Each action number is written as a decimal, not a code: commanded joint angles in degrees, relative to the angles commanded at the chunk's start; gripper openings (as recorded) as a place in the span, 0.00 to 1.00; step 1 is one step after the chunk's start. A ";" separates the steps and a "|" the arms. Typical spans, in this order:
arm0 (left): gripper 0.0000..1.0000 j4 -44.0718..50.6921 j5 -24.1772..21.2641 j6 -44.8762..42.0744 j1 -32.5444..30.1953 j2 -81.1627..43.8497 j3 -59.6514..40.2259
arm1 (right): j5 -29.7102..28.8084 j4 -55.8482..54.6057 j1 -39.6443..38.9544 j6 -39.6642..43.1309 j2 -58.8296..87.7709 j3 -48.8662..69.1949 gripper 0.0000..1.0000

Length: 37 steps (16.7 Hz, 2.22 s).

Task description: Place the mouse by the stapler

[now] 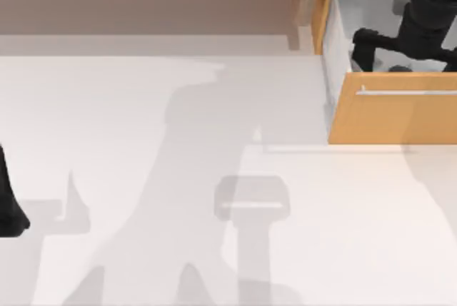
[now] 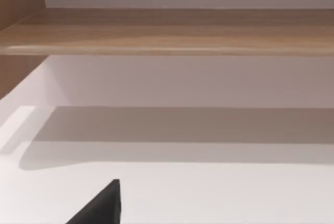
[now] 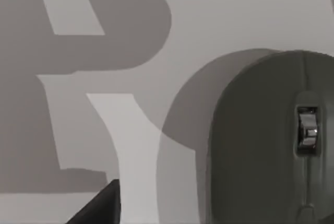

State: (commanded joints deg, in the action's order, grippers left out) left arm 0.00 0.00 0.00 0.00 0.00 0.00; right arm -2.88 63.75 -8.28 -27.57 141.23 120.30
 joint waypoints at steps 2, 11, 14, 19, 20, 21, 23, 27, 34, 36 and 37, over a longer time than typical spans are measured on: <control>1.00 0.00 0.00 0.00 0.00 0.00 0.00 | 0.00 0.00 0.00 0.00 0.00 0.00 1.00; 1.00 0.00 0.00 0.00 0.00 0.00 0.00 | 0.00 0.00 0.00 0.00 0.00 0.00 0.32; 1.00 0.00 0.00 0.00 0.00 0.00 0.00 | 0.00 0.00 0.00 0.00 0.00 0.00 0.10; 1.00 0.00 0.00 0.00 0.00 0.00 0.00 | 0.00 0.00 0.00 0.00 0.00 0.00 0.00; 1.00 0.00 0.00 0.00 0.00 0.00 0.00 | 0.00 0.00 0.00 0.00 0.00 0.00 0.00; 1.00 0.00 0.00 0.00 0.00 0.00 0.00 | 0.00 0.00 0.00 0.00 0.00 0.00 0.00; 1.00 0.00 0.00 0.00 0.00 0.00 0.00 | 0.00 0.00 0.00 0.00 0.00 0.00 0.00; 1.00 0.00 0.00 0.00 0.00 0.00 0.00 | -0.10 0.62 -0.08 0.66 -1.32 0.27 0.00; 1.00 0.00 0.00 0.00 0.00 0.00 0.00 | -0.65 1.61 0.03 11.42 -12.38 -4.42 0.00; 1.00 0.00 0.00 0.00 0.00 0.00 0.00 | -0.73 0.41 1.57 16.08 -17.19 -6.27 0.00; 1.00 0.00 0.00 0.00 0.00 0.00 0.00 | -0.75 -0.27 2.74 18.55 -19.64 -7.46 0.00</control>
State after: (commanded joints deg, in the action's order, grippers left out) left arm 0.00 0.00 0.00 0.00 0.00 0.00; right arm -3.63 63.48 -5.54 -9.02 121.58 112.84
